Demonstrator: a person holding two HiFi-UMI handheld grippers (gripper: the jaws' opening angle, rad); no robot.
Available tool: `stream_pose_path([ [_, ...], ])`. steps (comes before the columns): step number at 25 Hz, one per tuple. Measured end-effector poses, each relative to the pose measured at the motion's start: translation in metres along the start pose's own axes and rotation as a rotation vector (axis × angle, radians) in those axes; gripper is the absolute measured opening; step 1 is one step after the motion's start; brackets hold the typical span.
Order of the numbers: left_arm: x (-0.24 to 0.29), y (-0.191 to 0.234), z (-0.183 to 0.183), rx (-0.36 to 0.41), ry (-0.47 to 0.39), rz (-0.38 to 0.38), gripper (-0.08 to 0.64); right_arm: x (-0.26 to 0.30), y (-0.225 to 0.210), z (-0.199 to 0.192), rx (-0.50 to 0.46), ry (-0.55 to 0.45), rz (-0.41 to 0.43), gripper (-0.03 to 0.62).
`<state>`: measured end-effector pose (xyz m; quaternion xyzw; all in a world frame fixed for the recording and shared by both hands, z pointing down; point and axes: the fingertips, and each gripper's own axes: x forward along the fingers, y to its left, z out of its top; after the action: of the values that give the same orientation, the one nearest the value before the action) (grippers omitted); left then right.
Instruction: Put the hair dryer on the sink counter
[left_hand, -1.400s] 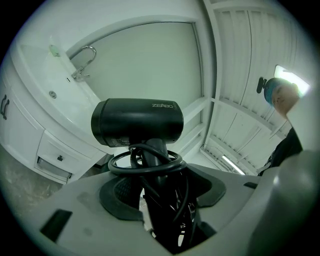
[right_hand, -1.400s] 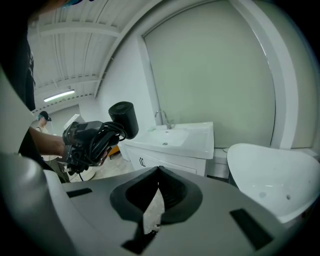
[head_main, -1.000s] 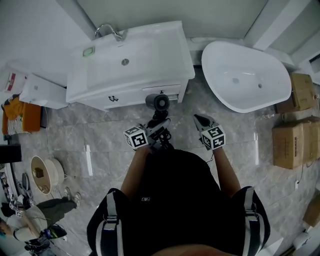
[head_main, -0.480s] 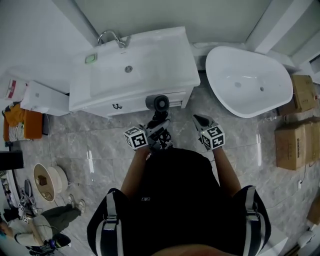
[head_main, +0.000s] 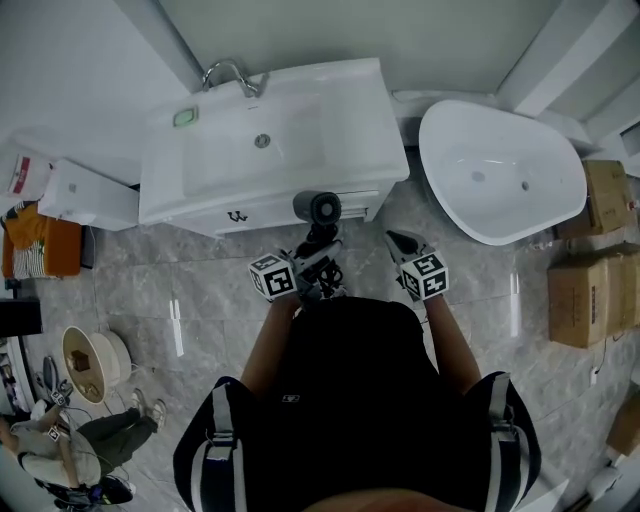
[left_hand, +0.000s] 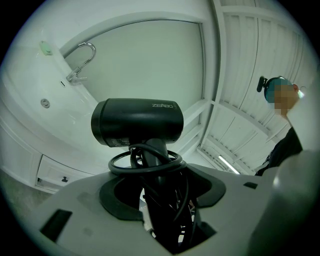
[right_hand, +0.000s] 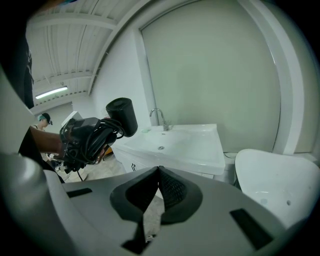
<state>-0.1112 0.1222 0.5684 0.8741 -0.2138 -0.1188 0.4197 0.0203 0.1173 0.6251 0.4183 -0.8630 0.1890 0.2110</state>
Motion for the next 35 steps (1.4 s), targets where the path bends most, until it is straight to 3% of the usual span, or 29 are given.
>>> stream_pose_path([
  [12, 0.006, 0.010, 0.007, -0.014, -0.038, 0.040, 0.241, 0.011, -0.011, -0.002, 0.005, 0.020, 0.037, 0.057],
  [24, 0.042, 0.009, 0.030, 0.003, -0.162, 0.142, 0.241, 0.034, -0.045, 0.042, -0.089, 0.019, 0.191, 0.058],
  [35, 0.068, 0.012, 0.042, 0.026, -0.261, 0.256, 0.241, 0.043, -0.088, 0.040, -0.108, 0.059, 0.285, 0.058],
])
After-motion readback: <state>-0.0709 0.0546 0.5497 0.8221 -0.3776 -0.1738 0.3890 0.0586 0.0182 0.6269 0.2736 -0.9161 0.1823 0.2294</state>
